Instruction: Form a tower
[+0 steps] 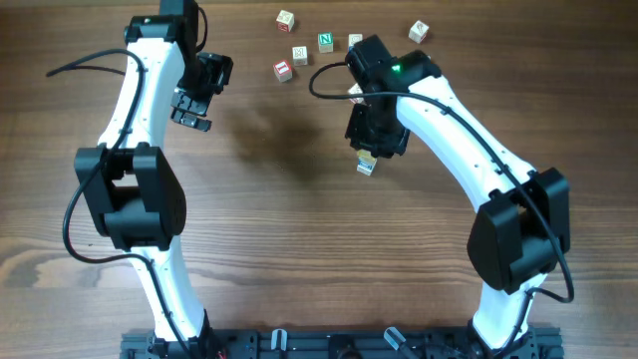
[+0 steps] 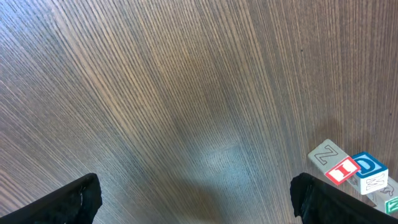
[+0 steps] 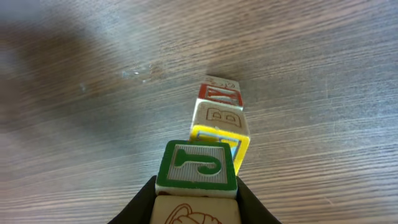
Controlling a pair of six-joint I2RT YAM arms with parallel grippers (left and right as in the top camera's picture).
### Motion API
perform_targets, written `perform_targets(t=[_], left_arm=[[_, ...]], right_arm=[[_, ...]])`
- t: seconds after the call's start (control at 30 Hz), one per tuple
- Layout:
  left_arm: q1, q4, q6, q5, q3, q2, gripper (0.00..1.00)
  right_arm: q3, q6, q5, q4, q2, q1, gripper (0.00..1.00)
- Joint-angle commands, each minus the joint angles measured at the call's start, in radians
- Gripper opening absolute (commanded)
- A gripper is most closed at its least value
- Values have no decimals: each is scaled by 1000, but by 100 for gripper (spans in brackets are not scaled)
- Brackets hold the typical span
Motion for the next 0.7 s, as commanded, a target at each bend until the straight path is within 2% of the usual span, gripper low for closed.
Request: perform_targets(t=[0.0, 0.2, 0.33, 0.4, 0.53, 0.6, 0.67], left_arm=[[3, 0, 12, -10, -5, -30, 100], [3, 0, 12, -10, -5, -30, 100], [3, 0, 12, -10, -5, -30, 100], [3, 0, 12, -10, -5, -30, 100], [3, 0, 12, -10, -5, -30, 100], [3, 0, 12, -10, -5, -30, 100], [3, 0, 12, -10, -5, -30, 100]], right_arm=[[118, 0, -8, -79, 4, 2, 5], [180, 37, 135, -193, -97, -56, 4], [52, 63, 163, -168, -95, -167, 4], [-89, 63, 136, -73, -95, -222, 5], [-393, 34, 90, 261, -95, -264, 7], [-437, 1, 93, 359, -95, -264, 17], [-479, 7, 92, 424, -93, -264, 19]])
